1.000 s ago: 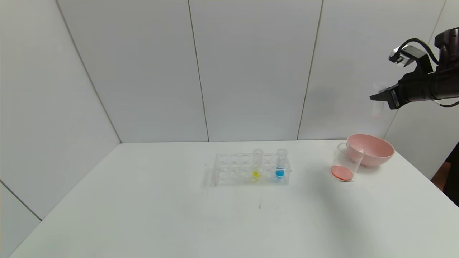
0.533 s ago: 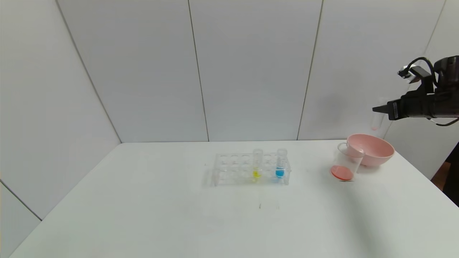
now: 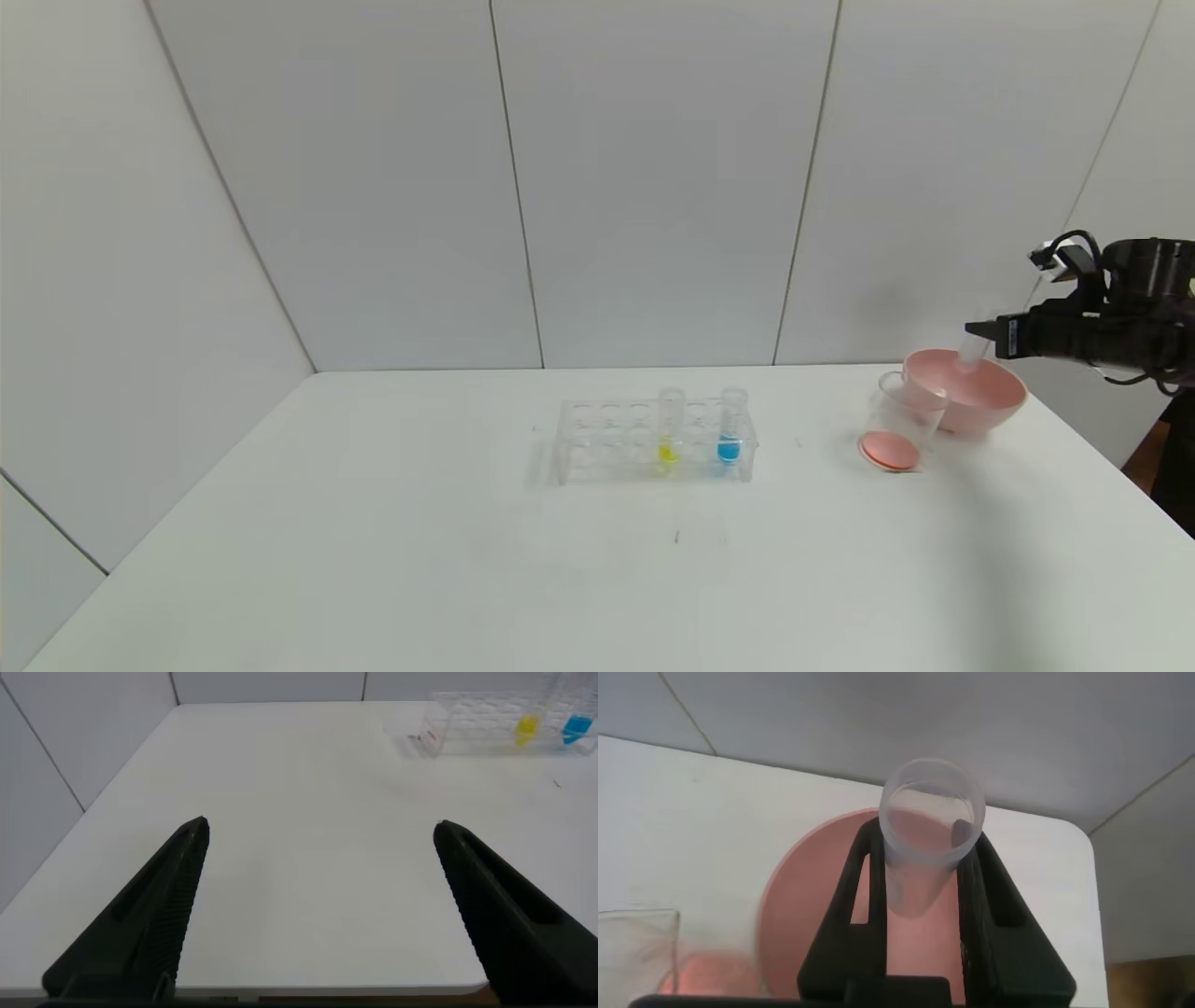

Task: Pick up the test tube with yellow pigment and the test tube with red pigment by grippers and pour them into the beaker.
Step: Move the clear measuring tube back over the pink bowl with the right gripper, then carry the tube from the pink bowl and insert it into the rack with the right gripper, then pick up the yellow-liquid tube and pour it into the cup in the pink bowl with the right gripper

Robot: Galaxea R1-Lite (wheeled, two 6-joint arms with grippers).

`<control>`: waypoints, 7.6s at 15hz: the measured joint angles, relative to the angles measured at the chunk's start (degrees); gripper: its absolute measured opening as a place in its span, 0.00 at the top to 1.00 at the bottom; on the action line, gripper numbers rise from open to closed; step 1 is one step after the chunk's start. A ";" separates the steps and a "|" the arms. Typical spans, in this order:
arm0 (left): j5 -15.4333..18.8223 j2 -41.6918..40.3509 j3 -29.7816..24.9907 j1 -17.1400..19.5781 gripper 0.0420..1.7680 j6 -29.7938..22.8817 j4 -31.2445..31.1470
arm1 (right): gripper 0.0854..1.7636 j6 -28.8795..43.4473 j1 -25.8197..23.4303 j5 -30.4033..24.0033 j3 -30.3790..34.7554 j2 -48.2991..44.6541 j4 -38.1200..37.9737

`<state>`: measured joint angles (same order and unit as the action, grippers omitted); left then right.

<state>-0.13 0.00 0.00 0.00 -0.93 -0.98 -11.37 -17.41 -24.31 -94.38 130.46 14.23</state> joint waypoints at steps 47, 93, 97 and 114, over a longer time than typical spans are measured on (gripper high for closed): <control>-0.02 0.00 0.00 0.00 0.03 -0.02 0.00 | 0.04 25.22 58.37 55.53 57.20 -40.89 17.41; -0.02 0.00 0.00 0.00 0.03 -0.02 0.00 | 0.10 28.94 61.04 66.13 2.62 8.35 8.52; -0.02 0.00 0.00 0.00 0.03 0.00 0.00 | 0.46 28.99 61.15 66.12 3.12 8.29 8.64; -0.02 0.00 0.00 0.00 0.03 0.00 0.00 | 0.74 28.01 60.45 64.71 3.69 6.63 7.31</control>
<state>-0.16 0.00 0.00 0.00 -0.93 -0.98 16.64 43.04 40.40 -90.69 137.10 21.54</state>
